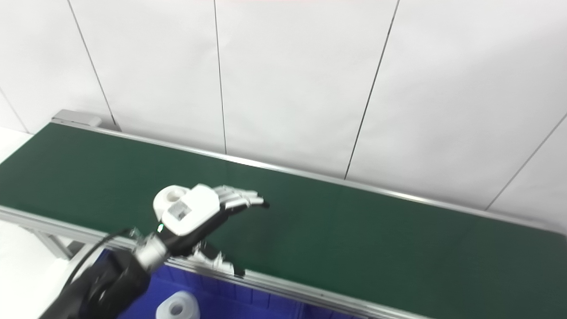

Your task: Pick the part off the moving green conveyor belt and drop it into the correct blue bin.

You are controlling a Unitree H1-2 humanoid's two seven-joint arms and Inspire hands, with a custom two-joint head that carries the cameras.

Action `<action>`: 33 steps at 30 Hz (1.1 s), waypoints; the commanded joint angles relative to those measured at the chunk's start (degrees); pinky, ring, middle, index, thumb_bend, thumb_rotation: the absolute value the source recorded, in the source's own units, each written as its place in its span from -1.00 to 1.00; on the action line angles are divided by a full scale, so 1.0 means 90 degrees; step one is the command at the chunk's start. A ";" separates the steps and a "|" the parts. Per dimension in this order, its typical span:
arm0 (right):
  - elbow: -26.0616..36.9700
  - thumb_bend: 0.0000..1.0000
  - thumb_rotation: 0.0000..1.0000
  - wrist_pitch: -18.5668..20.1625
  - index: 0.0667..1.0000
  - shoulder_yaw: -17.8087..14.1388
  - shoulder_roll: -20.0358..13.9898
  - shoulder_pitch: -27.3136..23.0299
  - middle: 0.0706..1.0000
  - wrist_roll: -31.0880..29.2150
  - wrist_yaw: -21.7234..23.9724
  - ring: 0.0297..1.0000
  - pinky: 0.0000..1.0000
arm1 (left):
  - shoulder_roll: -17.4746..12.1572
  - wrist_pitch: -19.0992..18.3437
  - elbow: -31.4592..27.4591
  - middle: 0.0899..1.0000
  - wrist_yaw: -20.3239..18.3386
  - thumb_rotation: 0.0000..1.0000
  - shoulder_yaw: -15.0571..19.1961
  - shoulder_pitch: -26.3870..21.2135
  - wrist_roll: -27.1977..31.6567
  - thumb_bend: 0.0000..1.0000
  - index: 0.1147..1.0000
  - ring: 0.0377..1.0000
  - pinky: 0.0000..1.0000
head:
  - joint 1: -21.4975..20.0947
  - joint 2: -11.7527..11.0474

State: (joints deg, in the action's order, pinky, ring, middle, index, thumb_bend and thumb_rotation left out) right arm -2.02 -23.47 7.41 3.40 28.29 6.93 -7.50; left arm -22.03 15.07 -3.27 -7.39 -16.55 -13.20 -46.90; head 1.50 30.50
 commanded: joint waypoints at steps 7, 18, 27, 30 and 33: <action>0.0230 0.23 0.96 -0.0341 0.83 -0.0016 0.0046 0.0032 0.87 0.0068 -0.0028 0.67 0.51 | -0.0142 0.0155 0.1418 0.64 0.0527 -0.40 -0.0071 -0.0795 -0.0348 0.95 0.61 0.64 0.65 | -0.0043 0.0049; 0.0260 0.24 0.94 -0.0338 0.84 -0.0025 -0.0008 0.0044 0.87 0.0047 0.0010 0.67 0.50 | -0.0234 -0.0126 0.2547 0.70 0.0627 -0.40 -0.0170 -0.1140 -0.0364 0.89 0.63 0.71 0.71 | -0.0023 0.0109; 0.0297 0.22 0.91 -0.0307 0.83 -0.0038 0.0015 0.0077 0.87 0.0047 0.0011 0.67 0.52 | -0.0392 -0.0616 0.2748 0.73 0.0556 -0.48 -0.0299 -0.1235 -0.0568 0.95 0.64 0.73 0.64 | -0.0043 0.0145; 0.0312 0.21 0.90 -0.0301 0.85 -0.0024 0.0007 0.0088 0.89 -0.0044 0.0067 0.69 0.54 | -0.0460 -0.1055 0.2559 0.74 0.0287 -0.53 -0.0372 -0.1219 -0.0774 0.95 0.66 0.74 0.65 | -0.0043 0.0161; 0.0296 0.21 0.90 -0.0320 0.85 -0.0031 0.0014 0.0084 0.89 -0.0053 0.0067 0.68 0.54 | -0.0474 -0.1318 0.2489 0.70 0.0234 -0.59 -0.0434 -0.1213 -0.0950 0.91 0.64 0.70 0.59 | -0.0032 0.0166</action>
State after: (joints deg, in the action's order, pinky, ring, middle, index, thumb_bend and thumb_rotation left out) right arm -1.15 -23.47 7.10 3.25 28.61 6.76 -7.24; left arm -24.47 5.37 19.94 -5.21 -20.36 -22.57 -54.03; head 1.14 31.99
